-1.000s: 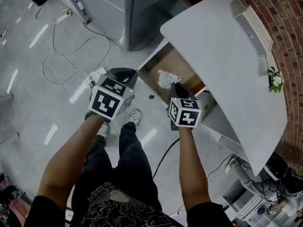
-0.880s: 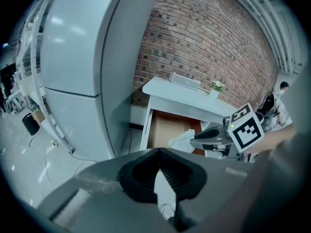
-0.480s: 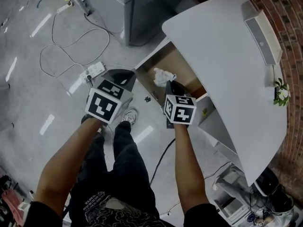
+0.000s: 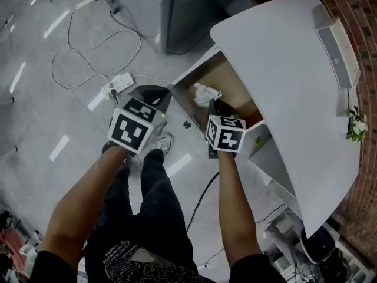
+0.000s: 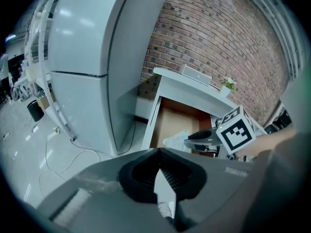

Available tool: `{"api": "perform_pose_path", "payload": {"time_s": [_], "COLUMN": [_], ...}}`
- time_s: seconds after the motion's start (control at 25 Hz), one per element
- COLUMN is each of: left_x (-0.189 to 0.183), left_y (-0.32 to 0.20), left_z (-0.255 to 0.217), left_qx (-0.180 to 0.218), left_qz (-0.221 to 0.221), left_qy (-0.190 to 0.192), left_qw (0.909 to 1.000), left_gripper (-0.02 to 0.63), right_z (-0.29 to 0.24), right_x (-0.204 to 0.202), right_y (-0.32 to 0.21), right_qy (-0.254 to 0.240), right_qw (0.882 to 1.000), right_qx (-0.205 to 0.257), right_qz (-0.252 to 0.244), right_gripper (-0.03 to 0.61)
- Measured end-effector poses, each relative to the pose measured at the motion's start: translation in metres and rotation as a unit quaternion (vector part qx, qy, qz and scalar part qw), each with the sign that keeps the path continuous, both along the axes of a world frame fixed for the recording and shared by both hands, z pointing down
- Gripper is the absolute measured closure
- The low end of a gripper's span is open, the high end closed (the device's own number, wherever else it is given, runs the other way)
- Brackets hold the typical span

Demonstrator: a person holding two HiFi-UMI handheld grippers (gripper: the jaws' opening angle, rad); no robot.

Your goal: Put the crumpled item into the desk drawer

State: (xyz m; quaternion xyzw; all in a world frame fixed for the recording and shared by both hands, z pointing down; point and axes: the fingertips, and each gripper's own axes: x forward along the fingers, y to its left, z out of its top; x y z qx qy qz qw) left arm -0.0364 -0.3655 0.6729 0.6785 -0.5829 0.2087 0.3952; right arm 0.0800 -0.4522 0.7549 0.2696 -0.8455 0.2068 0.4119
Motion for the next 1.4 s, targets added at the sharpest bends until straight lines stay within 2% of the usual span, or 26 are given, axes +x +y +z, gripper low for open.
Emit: {"api": "perform_pose_path", "payload": {"time_s": [0.48, 0.76, 0.88, 1.4], "left_x": [-0.002, 0.0, 0.0, -0.013], "left_y": [0.004, 0.001, 0.001, -0.01], "left_z": [0.007, 0.004, 0.001, -0.05], "left_qx": [-0.014, -0.015, -0.015, 0.012], "left_qz": [-0.006, -0.002, 0.0, -0.007], "left_qy": [-0.004, -0.006, -0.009, -0.026], "left_qw": [0.9999, 0.9999, 0.9999, 0.9996], "left_gripper": [0.614, 0.614, 0.614, 0.614], "right_z": [0.011, 0.011, 0.009, -0.046], "right_x": [0.004, 0.006, 0.007, -0.006], "right_y": [-0.004, -0.004, -0.002, 0.003], "right_qy": [0.001, -0.012, -0.011, -0.039], "right_qw": [1.0, 1.0, 1.0, 0.999], "right_qx": [-0.009, -0.017, -0.019, -0.005], "right_qz": [0.008, 0.023, 0.021, 0.021], "right_gripper": [0.554, 0.503, 0.503, 0.503]}}
